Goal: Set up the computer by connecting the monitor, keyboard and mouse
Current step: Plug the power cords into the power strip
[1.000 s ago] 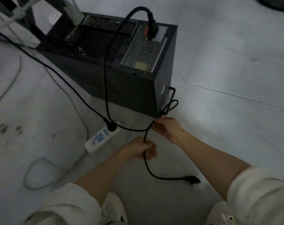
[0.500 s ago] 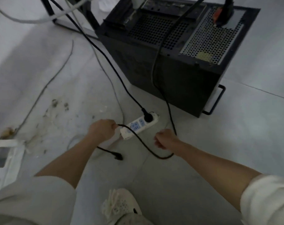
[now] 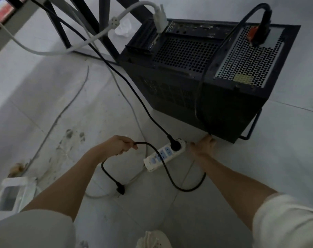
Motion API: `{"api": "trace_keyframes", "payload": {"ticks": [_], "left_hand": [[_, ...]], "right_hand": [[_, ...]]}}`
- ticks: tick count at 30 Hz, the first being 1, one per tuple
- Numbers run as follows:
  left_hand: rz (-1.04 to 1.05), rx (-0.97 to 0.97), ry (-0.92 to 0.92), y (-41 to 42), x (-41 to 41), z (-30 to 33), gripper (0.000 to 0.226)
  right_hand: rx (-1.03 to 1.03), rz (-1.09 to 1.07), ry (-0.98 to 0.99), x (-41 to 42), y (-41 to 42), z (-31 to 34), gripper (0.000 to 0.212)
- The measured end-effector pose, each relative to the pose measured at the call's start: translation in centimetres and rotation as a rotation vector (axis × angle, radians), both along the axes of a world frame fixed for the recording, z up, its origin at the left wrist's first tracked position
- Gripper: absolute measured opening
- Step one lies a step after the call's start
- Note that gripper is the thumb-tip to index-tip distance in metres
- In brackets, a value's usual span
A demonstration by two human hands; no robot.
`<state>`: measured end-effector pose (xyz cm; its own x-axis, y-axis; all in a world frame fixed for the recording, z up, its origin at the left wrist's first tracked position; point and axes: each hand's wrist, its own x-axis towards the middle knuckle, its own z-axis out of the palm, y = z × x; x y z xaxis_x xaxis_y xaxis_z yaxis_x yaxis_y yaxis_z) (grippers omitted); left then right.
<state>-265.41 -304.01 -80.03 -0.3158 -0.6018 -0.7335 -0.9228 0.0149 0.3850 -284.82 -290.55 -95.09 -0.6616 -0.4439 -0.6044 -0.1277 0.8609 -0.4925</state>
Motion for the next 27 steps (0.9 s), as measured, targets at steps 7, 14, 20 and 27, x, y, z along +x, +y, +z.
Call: {"api": "trace_keyframes", "payload": {"ticks": [7, 14, 20, 27], "left_hand": [[0.007, -0.076, 0.0, 0.3, 1.9, -0.9, 0.026], [0.19, -0.797, 0.072, -0.7, 3.1, -1.5, 0.023], [0.739, -1.108, 0.238, -2.1, 3.0, 0.6, 0.023], [1.306, -0.223, 0.917, -3.9, 1.9, 2.6, 0.026]], "right_hand": [[-0.046, -0.018, -0.002, -1.4, 0.2, -0.6, 0.058], [-0.368, 0.175, -0.161, 0.1, -1.3, 3.5, 0.024], [-0.83, -0.315, -0.98, 2.3, -6.2, 9.5, 0.02], [-0.481, 0.08, -0.578, 3.8, -7.8, 8.3, 0.04]]}}
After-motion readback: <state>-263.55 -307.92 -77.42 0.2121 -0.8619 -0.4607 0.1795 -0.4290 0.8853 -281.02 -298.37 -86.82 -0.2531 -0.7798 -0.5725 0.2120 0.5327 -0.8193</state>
